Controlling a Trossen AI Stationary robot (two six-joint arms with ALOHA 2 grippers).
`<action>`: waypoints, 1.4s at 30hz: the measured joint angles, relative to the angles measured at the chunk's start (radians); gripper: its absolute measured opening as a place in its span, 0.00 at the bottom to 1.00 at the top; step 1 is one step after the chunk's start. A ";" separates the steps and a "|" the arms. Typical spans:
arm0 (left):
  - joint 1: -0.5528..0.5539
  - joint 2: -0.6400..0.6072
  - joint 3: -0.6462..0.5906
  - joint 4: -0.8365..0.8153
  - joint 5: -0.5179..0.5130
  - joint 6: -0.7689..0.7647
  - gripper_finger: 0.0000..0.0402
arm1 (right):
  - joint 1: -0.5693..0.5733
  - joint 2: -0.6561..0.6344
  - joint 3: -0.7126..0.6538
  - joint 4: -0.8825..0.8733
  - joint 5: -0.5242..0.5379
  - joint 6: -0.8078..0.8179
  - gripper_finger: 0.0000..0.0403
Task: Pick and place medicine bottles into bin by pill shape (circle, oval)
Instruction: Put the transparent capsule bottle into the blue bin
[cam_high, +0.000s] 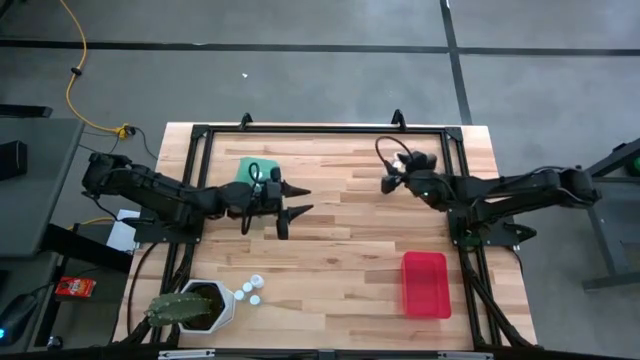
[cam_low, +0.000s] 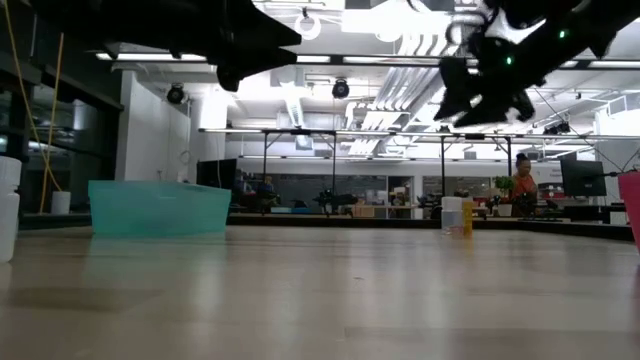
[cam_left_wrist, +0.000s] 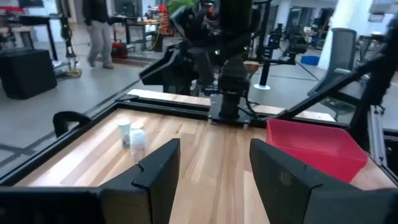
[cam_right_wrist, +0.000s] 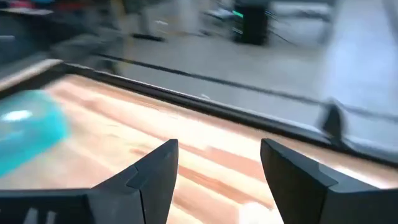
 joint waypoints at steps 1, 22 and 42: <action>0.001 0.000 0.000 0.000 -0.001 -0.010 0.45 | -0.015 0.005 0.000 -0.033 0.011 0.041 0.55; -0.036 -0.012 0.000 -0.025 0.054 -0.020 0.45 | -0.168 0.387 0.194 -0.278 -0.177 0.231 0.55; -0.055 -0.032 0.000 -0.026 0.056 -0.038 0.45 | -0.199 0.504 0.231 -0.336 -0.223 0.247 0.55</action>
